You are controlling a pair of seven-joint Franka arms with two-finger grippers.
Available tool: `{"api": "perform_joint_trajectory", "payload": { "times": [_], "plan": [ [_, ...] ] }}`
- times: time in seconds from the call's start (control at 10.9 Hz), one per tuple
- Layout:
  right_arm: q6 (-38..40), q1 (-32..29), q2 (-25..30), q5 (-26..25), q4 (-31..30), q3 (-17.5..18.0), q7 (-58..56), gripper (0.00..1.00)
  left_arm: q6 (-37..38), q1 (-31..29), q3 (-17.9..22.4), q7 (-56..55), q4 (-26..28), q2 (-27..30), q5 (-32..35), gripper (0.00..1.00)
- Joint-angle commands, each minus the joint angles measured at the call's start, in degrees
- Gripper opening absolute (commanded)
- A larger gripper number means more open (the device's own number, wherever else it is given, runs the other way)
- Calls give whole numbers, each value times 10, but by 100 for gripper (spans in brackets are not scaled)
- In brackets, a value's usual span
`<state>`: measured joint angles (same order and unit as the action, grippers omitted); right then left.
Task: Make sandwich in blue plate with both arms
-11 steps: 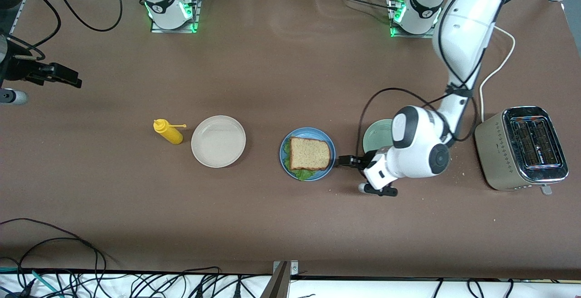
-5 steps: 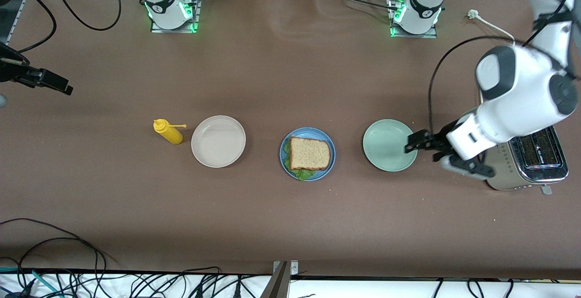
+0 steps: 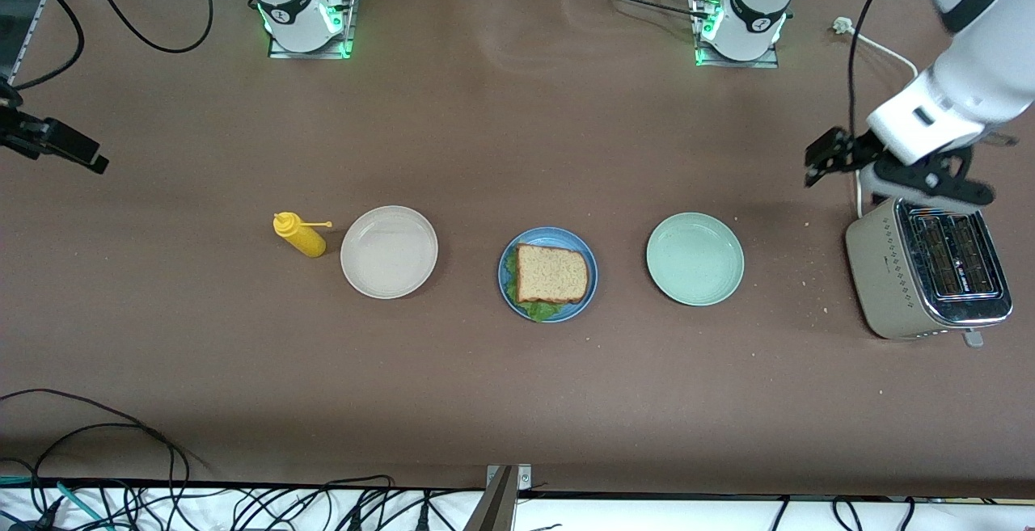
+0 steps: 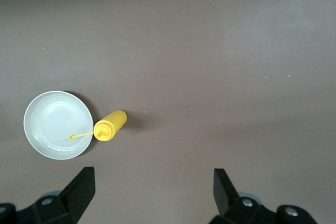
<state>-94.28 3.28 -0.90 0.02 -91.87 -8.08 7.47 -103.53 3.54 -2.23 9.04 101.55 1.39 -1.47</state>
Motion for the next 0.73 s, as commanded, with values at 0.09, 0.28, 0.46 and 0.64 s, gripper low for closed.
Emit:
{"api": "perform_joint_trajectory", "payload": {
  "times": [0.09, 0.28, 0.46, 0.64],
  "plan": [
    [4, 1, 59, -11, -47, 0, 2, 100, 105, -2, 34, -14, 19, 93, 38, 100],
    [1, 0, 43, -10, -28, -1, 0, 100, 134, -3, 50, -17, 10, 107, 53, 100],
    [15, 0, 34, -15, -14, 0, -3, 100, 144, -3, 53, -17, -2, 111, 54, 100],
    [31, 1, 35, -14, -12, 1, -4, 100, 147, -1, 53, -17, -17, 99, 54, 100]
  ]
}}
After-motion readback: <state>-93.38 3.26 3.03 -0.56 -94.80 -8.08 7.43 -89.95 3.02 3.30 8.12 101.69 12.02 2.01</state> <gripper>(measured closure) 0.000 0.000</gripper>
